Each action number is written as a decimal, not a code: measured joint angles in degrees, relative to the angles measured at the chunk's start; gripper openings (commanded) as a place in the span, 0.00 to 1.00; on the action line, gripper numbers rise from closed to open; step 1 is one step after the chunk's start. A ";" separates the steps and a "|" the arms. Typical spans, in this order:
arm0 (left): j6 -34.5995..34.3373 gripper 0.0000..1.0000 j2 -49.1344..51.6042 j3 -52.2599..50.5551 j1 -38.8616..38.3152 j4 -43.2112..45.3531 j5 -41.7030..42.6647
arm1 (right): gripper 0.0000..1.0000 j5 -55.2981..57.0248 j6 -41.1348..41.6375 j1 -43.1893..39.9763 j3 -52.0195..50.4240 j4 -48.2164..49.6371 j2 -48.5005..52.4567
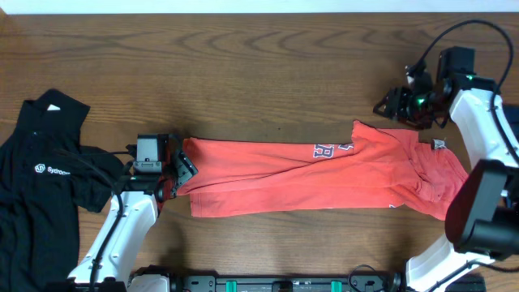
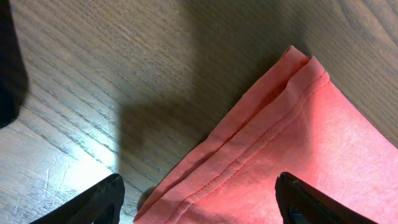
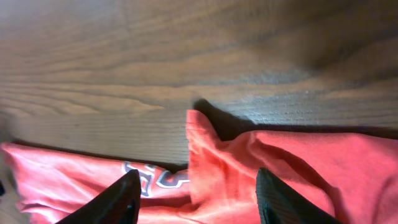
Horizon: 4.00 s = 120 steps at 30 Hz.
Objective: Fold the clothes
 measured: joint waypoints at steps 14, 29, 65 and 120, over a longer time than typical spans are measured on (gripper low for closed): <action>0.00 0.79 0.00 0.02 0.00 0.00 0.00 | 0.41 0.70 -0.72 1.90 -0.22 1.20 7.19; 0.00 0.80 0.00 0.00 0.00 0.00 0.00 | 0.01 2.12 -1.05 2.73 -0.72 1.99 10.95; 0.00 0.80 0.00 0.00 0.00 0.00 0.00 | 0.02 1.44 -0.66 13.51 -0.70 -21.70 -4.11; 7.41 0.98 9.57 0.90 0.50 7.45 25.62 | 0.99 2.71 -6.54 10.12 20.35 -32.11 -4.33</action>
